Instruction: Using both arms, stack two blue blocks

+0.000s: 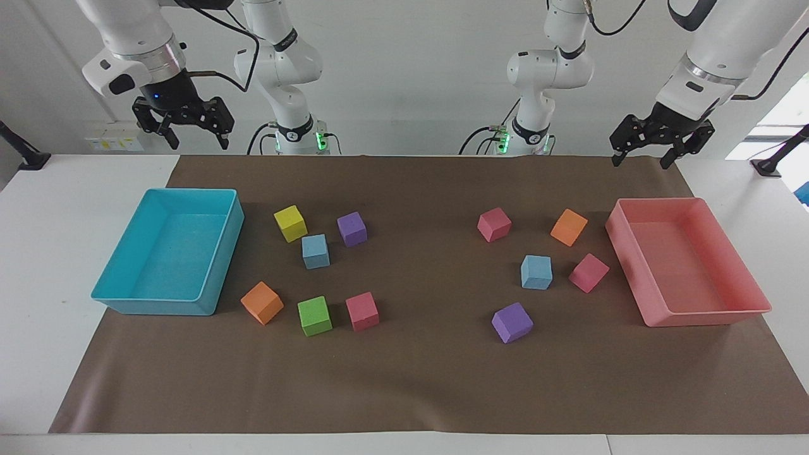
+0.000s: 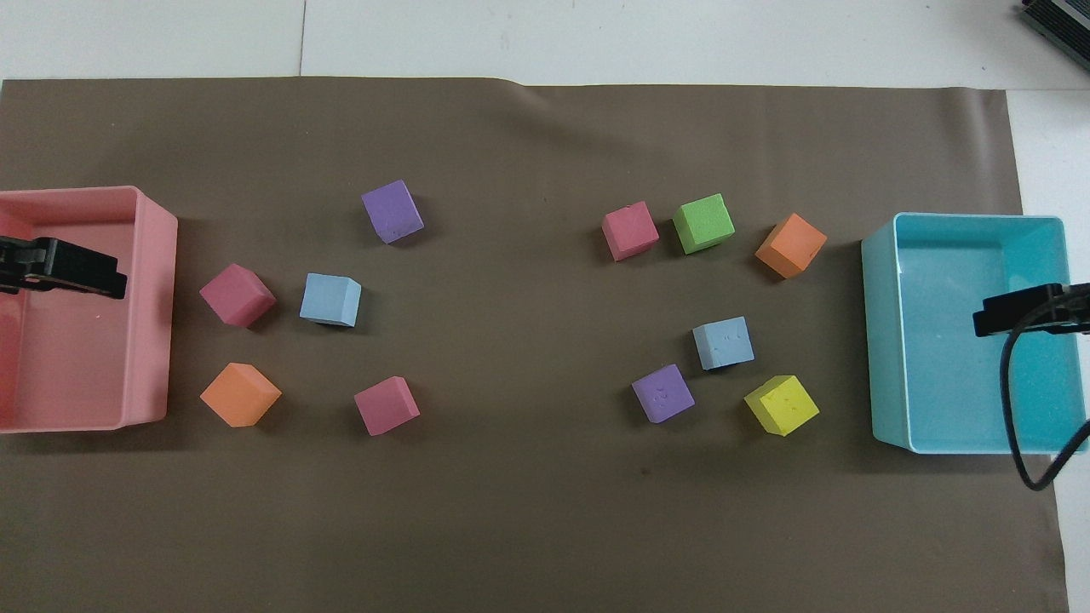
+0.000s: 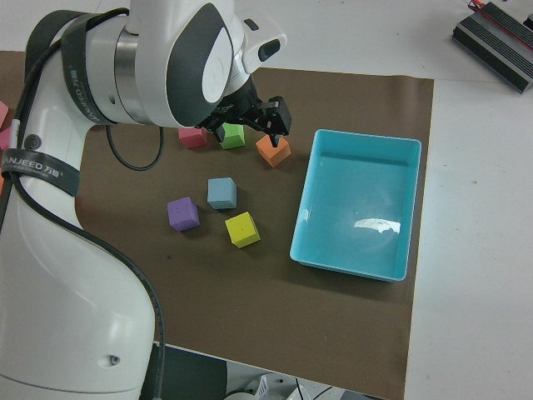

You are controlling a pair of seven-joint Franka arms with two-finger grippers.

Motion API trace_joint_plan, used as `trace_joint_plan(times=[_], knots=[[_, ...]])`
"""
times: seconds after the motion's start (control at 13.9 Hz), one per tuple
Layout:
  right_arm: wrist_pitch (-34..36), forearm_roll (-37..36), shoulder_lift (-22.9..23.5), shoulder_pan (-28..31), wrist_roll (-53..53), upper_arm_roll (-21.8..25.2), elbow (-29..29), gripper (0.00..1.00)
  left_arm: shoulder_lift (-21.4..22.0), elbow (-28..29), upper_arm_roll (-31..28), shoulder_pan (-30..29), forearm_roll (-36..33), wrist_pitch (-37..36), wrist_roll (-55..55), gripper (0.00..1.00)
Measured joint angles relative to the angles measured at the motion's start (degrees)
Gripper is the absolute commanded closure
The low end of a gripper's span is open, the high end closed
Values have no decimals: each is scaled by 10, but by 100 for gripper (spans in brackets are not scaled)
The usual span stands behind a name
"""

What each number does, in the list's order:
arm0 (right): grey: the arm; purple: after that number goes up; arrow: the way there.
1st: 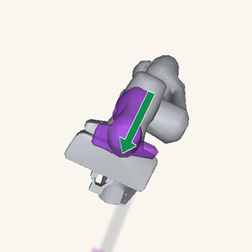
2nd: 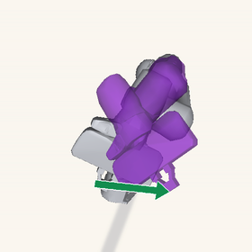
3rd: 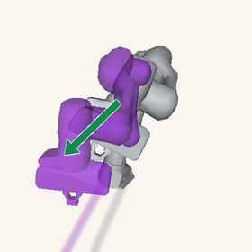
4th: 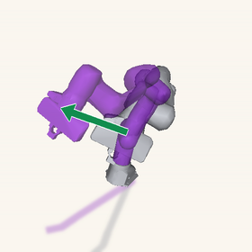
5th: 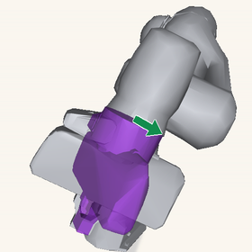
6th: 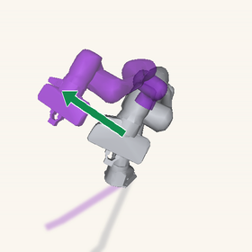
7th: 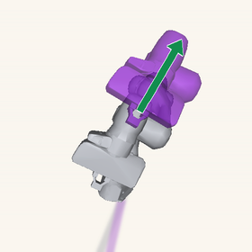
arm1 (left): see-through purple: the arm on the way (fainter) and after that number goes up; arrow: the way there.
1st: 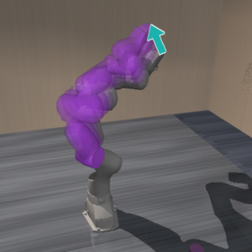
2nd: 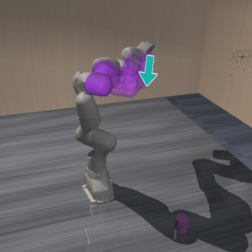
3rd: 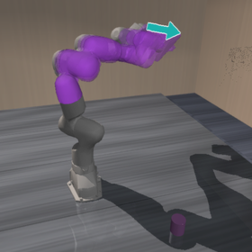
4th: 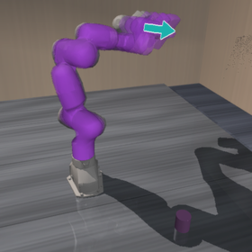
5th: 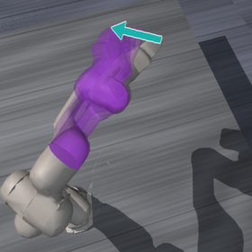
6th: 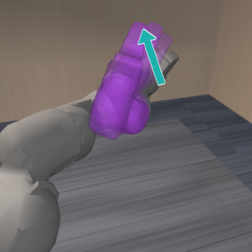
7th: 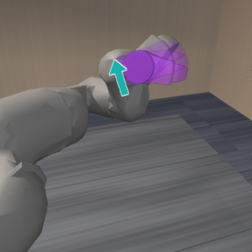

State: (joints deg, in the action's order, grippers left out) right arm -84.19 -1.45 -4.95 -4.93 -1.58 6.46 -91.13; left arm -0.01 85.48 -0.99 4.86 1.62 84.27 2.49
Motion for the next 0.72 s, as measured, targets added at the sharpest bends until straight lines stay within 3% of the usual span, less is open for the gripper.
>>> trace_joint_plan(times=[0.72], knots=[[0, 0, -1, 0, 0, 0, 0, 0, 1, 0, 0, 0, 0, -5, 0, 0]])
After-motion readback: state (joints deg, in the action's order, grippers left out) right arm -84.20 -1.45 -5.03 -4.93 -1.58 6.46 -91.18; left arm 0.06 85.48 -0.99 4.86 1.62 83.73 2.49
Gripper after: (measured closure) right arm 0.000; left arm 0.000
